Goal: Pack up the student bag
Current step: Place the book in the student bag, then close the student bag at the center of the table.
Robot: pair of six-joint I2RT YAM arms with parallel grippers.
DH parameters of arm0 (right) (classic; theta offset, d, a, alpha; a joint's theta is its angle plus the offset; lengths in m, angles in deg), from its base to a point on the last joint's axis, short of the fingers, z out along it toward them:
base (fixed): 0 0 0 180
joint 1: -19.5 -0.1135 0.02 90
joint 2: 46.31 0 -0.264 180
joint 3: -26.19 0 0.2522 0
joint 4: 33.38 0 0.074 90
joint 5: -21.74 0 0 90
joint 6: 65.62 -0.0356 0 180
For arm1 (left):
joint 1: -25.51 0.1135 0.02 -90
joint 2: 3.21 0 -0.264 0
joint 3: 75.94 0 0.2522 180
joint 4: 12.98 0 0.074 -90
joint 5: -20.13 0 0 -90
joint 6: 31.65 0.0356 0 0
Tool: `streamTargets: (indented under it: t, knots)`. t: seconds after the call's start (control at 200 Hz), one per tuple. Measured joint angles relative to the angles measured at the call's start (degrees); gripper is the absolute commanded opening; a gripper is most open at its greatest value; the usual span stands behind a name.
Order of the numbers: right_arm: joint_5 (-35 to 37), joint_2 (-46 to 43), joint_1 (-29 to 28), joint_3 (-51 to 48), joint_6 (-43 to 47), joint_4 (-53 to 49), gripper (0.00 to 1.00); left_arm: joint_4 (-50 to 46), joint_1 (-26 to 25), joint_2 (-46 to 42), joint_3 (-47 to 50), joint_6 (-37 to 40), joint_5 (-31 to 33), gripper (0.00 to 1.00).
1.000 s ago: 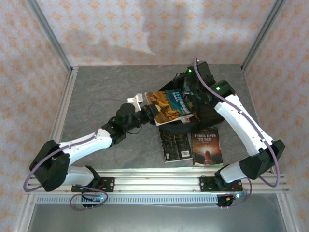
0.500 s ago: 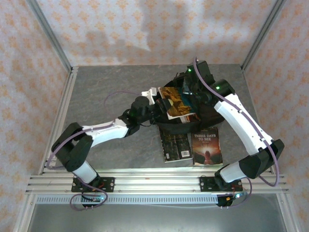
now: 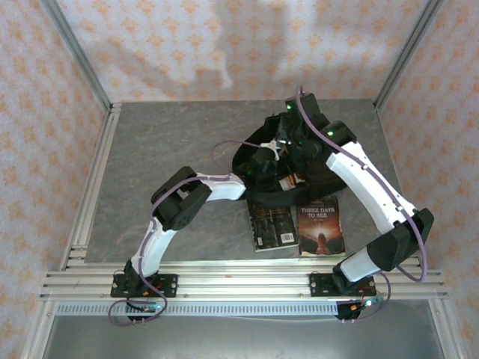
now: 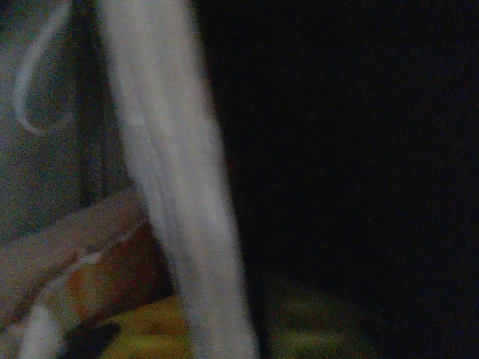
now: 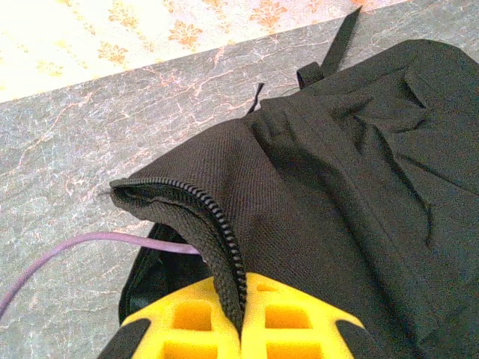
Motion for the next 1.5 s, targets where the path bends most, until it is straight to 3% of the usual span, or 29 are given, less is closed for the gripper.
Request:
streamTargets:
  t: [0.155, 0.295, 0.716, 0.756, 0.861, 0.916, 0.976, 1.091, 1.231, 1.501]
  knots:
    - [1.9, 0.0, 0.0, -0.5, -0.6, 0.8, 0.00, -1.6, 0.1, -1.9, 2.0, 1.2, -0.9, 0.42]
    - [4.0, 0.0, 0.0, -1.4, -0.6, 2.0, 0.00, -11.1, 1.7, -10.1, 6.0, 5.8, -0.2, 0.51]
    - [1.7, 3.7, 0.0, -1.7, -0.3, 3.6, 0.01, -30.3, 3.5, -41.4, 21.4, 12.5, 7.7, 0.50]
    - [0.2, 4.7, 0.0, -1.3, -0.1, 3.4, 0.10, -32.0, 3.5, -43.6, 23.8, 12.4, 8.8, 0.50]
    - [-3.3, 8.2, 0.0, 0.6, 0.6, 2.4, 0.61, -35.4, 3.5, -50.2, 31.2, 11.8, 11.6, 0.50]
    - [-4.6, 8.8, 0.0, 0.7, 0.7, 1.7, 0.72, -36.6, 3.4, -53.0, 34.4, 11.2, 12.7, 0.49]
    - [-5.9, 8.7, 0.0, 0.2, 1.0, 1.2, 0.75, -37.3, 3.1, -54.9, 37.3, 10.8, 13.5, 0.49]
    - [-7.2, 4.9, -0.8, -5.0, 1.6, 2.2, 0.75, -37.7, 1.9, -54.1, 40.5, 10.7, 13.8, 0.49]
    - [-4.7, -4.9, -3.2, -15.3, 0.9, 3.3, 0.68, -37.7, 0.0, -52.2, 44.5, 10.7, 13.2, 0.48]
    - [2.5, -23.1, -5.3, -39.5, -5.5, 6.8, 0.40, -36.9, -1.8, -49.5, 45.9, 10.7, 12.5, 0.46]
